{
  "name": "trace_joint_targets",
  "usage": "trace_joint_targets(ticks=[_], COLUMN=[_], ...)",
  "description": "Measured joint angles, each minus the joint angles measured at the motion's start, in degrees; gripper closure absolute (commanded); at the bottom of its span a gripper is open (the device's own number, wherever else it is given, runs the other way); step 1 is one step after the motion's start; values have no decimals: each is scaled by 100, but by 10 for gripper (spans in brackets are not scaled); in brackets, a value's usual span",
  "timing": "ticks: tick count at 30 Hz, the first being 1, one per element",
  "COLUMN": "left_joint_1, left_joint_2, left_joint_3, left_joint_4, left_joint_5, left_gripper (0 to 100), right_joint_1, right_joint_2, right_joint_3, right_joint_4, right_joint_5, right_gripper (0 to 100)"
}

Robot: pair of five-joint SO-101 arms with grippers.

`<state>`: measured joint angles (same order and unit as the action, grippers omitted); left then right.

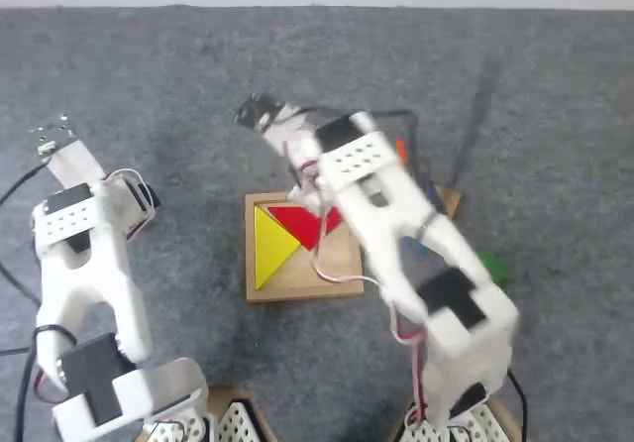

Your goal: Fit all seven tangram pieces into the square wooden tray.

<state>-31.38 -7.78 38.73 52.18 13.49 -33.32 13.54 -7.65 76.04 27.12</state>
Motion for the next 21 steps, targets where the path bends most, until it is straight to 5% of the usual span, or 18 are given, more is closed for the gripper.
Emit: trace_joint_targets(ticks=[7,14,21], left_joint_1=[193,273,273], left_joint_2=[0,0,0], left_joint_3=[88,149,149], left_joint_4=[-105,-123,-123], left_joint_5=[0,0,-9], left_gripper=[779,779,779], right_joint_1=[791,651,545], right_joint_2=[-1451,-1231,-791], right_joint_3=[703,2708,2822], right_joint_4=[580,-809,-1354], right_joint_5=[202,466,484], right_gripper=[864,864,864])
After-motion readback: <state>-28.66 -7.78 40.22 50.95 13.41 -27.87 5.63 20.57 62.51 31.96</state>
